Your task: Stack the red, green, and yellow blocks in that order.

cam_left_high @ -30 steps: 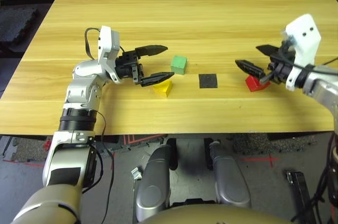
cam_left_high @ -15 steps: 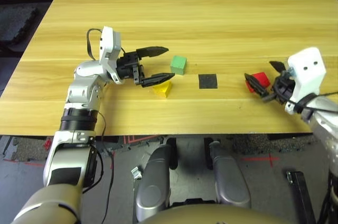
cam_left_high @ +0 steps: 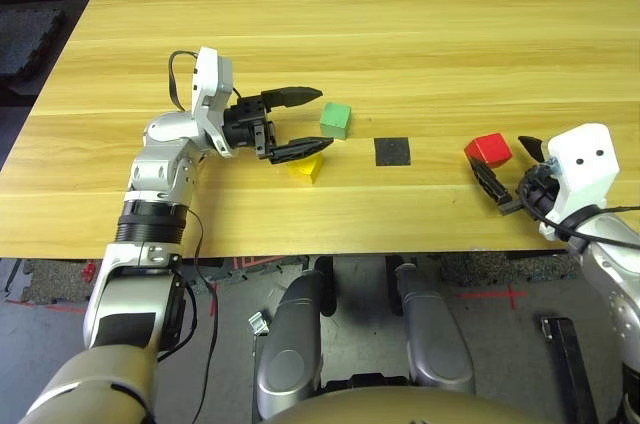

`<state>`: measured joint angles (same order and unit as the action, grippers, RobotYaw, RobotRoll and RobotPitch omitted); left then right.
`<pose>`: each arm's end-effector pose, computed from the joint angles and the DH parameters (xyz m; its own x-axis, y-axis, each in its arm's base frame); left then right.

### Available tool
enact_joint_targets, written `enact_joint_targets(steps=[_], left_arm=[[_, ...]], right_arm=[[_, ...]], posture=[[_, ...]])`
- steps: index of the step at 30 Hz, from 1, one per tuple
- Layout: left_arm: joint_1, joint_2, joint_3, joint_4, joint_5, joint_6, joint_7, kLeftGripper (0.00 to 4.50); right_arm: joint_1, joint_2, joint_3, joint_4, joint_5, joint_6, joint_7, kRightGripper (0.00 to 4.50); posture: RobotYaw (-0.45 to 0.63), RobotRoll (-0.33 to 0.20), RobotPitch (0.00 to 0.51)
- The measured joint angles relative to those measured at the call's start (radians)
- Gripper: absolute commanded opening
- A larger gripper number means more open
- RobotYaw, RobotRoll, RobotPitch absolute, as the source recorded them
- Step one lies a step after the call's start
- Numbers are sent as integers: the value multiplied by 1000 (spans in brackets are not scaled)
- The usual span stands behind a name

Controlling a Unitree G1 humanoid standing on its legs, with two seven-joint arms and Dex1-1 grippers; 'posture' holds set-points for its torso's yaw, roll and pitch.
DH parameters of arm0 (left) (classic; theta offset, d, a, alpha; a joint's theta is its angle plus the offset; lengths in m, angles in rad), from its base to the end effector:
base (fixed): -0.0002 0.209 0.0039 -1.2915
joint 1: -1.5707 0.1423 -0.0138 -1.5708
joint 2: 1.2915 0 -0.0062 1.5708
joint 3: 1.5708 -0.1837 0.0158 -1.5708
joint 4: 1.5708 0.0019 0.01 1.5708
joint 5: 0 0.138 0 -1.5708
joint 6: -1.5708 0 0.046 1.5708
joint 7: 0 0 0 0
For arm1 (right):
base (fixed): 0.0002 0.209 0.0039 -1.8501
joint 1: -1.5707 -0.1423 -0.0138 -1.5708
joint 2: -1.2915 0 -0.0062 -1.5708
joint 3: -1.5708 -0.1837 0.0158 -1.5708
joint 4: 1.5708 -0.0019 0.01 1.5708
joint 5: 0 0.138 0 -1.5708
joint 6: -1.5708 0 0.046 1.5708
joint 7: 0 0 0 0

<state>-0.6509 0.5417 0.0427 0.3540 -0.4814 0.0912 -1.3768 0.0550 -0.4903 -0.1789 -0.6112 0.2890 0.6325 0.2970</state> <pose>0.3082 0.2414 0.1773 0.2274 -0.9728 0.0443 0.9423 0.2313 0.2418 0.1753 -0.2249 0.1415 0.9579 0.2602 -0.1212 -0.2819 0.9322 -0.2270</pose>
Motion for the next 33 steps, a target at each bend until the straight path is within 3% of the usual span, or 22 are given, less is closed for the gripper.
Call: enact_joint_targets(steps=[3, 8, 9, 22, 28, 33], left_arm=[[0, -1, 0, 1, 0, 0, 0, 4500], [0, -4, 0, 1, 1, 0, 4, 4500], [0, -4, 0, 1, 1, 0, 4, 4500], [1, -5, 1, 1, 2, -1, 29, 4500], [6, -22, 1, 0, 2, -4, 46, 4500], [6, -23, 1, -1, 2, -5, 54, 4500]], right_arm=[[0, 7, 0, 27, -3, -21, 3, 3954], [-4, 16, 1, 65, -5, -50, 9, 2228], [-10, 19, 3, 66, -5, -56, 10, 2046], [-105, 8, 33, 141, -12, -84, 77, 2049], [-316, -38, 31, 220, 71, -87, 211, 2049], [-412, -156, 41, 284, 184, -20, 410, 2049]], posture=[[130, 24, 313], [138, 30, 314], [142, 32, 316], [151, 27, 300], [160, 27, 292], [174, 27, 287]])
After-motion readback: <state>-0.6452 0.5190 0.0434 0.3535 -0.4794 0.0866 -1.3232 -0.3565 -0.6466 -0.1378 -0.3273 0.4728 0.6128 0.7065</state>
